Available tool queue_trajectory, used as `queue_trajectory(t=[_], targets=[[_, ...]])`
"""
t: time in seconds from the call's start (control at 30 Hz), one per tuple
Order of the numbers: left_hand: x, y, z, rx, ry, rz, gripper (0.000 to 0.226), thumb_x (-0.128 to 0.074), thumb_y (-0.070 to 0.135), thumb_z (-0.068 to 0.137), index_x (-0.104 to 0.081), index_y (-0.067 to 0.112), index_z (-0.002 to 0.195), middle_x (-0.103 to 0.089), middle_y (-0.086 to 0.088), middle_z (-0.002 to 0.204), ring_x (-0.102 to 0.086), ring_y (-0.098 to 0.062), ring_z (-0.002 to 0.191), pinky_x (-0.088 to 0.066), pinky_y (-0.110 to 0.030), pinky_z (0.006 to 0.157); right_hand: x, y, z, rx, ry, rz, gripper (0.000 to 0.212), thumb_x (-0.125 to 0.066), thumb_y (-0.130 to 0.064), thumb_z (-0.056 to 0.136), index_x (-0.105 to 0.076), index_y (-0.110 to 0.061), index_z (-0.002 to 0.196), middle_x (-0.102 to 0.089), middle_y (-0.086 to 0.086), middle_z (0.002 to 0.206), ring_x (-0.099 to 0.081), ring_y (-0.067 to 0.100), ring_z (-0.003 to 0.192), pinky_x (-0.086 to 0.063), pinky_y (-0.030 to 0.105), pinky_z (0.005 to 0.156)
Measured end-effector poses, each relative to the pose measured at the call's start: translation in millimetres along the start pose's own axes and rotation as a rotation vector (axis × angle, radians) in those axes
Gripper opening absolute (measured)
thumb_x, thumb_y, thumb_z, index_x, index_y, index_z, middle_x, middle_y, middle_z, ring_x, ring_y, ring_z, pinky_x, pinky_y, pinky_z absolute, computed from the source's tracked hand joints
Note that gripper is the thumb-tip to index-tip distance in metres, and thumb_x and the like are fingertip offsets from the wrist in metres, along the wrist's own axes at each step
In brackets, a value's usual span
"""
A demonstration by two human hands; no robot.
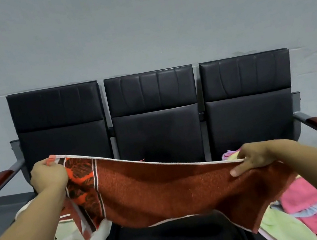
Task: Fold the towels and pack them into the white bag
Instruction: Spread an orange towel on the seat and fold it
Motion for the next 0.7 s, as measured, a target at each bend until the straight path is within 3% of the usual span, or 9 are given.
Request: queue_trajectory(t=[0.07, 0.17, 0.23, 0.3, 0.4, 0.47, 0.53, 0.6, 0.7], targets=[[5, -4, 0, 0.008, 0.011, 0.011, 0.031, -0.047, 0.011, 0.104, -0.066, 0.0, 0.127, -0.062, -0.031, 0.127, -0.053, -0.052, 0.121, -0.043, -0.053, 0.104, -10, 14, 3, -0.038, -0.053, -0.031, 0.072, -0.081, -0.08, 0.047, -0.077, -0.027, 0.095, -0.076, -0.011, 0.093, -0.072, 0.01, 0.088, -0.057, 0.03, 0.087], [5, -10, 2, 0.012, 0.014, 0.015, 0.031, -0.049, 0.014, 0.104, -0.068, 0.003, 0.126, -0.065, -0.028, 0.125, -0.055, -0.051, 0.12, -0.044, -0.054, 0.103, -16, 26, 9, -0.109, -0.039, -0.07, 0.029, -0.079, -0.049, 0.076, -0.075, -0.027, 0.094, -0.074, -0.01, 0.095, -0.067, 0.008, 0.084, -0.054, 0.022, 0.08], [3, -12, 3, 0.009, 0.01, 0.019, 0.031, -0.05, 0.015, 0.103, -0.068, 0.005, 0.126, -0.066, -0.026, 0.125, -0.056, -0.05, 0.119, -0.045, -0.054, 0.103, -16, 32, 13, -0.117, -0.015, -0.076, 0.022, -0.07, -0.035, 0.086, -0.075, -0.025, 0.105, -0.073, -0.007, 0.102, -0.063, 0.008, 0.087, -0.049, 0.022, 0.078], [3, -11, 2, 0.012, 0.008, 0.027, 0.031, -0.05, 0.015, 0.103, -0.068, 0.004, 0.126, -0.065, -0.027, 0.125, -0.055, -0.05, 0.119, -0.045, -0.053, 0.104, -16, 42, 18, -0.16, 0.006, -0.106, 0.021, -0.065, -0.032, 0.09, -0.073, -0.024, 0.107, -0.071, -0.005, 0.107, -0.062, 0.011, 0.092, -0.047, 0.024, 0.081], [3, -10, -1, 0.021, 0.004, 0.034, 0.032, -0.049, 0.015, 0.104, -0.067, 0.002, 0.127, -0.065, -0.027, 0.126, -0.055, -0.05, 0.121, -0.044, -0.053, 0.105, -13, 57, 20, -0.194, 0.086, -0.193, 0.009, -0.059, -0.038, 0.093, -0.063, -0.03, 0.091, -0.067, -0.006, 0.101, -0.06, 0.014, 0.094, -0.046, 0.027, 0.086], [4, -13, -2, 0.031, 0.01, 0.039, 0.033, -0.048, 0.016, 0.105, -0.067, 0.002, 0.128, -0.065, -0.027, 0.126, -0.055, -0.049, 0.12, -0.044, -0.053, 0.105, -10, 65, 19, -0.214, 0.14, -0.2, 0.013, -0.056, -0.037, 0.095, -0.059, -0.031, 0.083, -0.063, -0.008, 0.092, -0.058, 0.014, 0.091, -0.044, 0.026, 0.082], [4, -15, -2, 0.043, 0.011, 0.059, 0.033, -0.048, 0.017, 0.105, -0.068, 0.002, 0.127, -0.065, -0.028, 0.125, -0.056, -0.05, 0.118, -0.044, -0.054, 0.103, -5, 72, 16, -0.236, 0.211, -0.103, 0.025, -0.056, -0.035, 0.096, -0.056, -0.027, 0.073, -0.058, -0.006, 0.079, -0.058, 0.017, 0.083, -0.042, 0.026, 0.072], [1, -15, -3, 0.052, -0.005, 0.067, 0.033, -0.05, 0.019, 0.104, -0.069, 0.001, 0.125, -0.066, -0.028, 0.122, -0.057, -0.051, 0.116, -0.046, -0.054, 0.101, -1, 72, 14, -0.234, 0.27, 0.186, 0.035, -0.062, -0.032, 0.095, -0.058, -0.015, 0.065, -0.057, 0.003, 0.065, -0.063, 0.023, 0.063, -0.046, 0.025, 0.055], [-13, -7, -13, 0.043, -0.072, 0.07, 0.036, -0.056, 0.03, 0.102, -0.072, 0.003, 0.12, -0.068, -0.025, 0.121, -0.059, -0.049, 0.115, -0.049, -0.053, 0.101, 3, 49, 8, -0.185, 0.277, 0.572, 0.043, -0.077, -0.037, 0.087, -0.063, -0.002, 0.065, -0.044, 0.01, 0.053, -0.042, 0.019, 0.036, -0.037, 0.021, 0.038]])
Point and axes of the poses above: each hand's wrist, its own z-axis towards the middle knuckle, its own x-axis out of the back of the hand, y = z × x, the point moved 7 cm from there along z, towards the middle knuckle
